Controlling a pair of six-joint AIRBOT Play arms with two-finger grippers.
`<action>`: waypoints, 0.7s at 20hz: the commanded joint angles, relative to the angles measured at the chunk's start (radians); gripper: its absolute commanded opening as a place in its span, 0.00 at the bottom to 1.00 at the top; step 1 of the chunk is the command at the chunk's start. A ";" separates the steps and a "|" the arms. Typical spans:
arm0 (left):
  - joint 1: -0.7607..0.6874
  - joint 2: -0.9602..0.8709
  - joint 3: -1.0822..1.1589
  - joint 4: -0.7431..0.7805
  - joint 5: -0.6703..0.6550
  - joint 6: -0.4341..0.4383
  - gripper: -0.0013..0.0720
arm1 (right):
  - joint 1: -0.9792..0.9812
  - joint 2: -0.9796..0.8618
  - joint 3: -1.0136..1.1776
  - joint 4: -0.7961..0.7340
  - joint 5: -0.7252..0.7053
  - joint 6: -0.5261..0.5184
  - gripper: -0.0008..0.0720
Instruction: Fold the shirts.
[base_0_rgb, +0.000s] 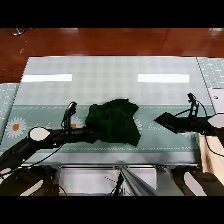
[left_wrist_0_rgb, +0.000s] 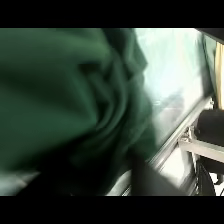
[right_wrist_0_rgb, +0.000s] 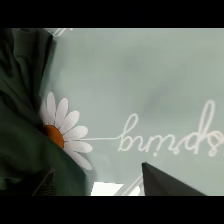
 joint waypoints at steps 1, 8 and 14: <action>0.000 -0.085 0.076 -0.013 -0.112 0.147 0.05 | 0.053 -0.115 0.002 0.118 -0.088 -0.024 0.83; 0.151 -0.081 0.102 0.014 -0.268 0.107 0.05 | 0.177 -0.457 0.257 0.183 -0.094 -0.098 0.83; 0.150 -0.083 0.102 0.014 -0.266 0.085 0.05 | 0.266 -0.721 0.518 0.179 -0.027 -0.102 0.83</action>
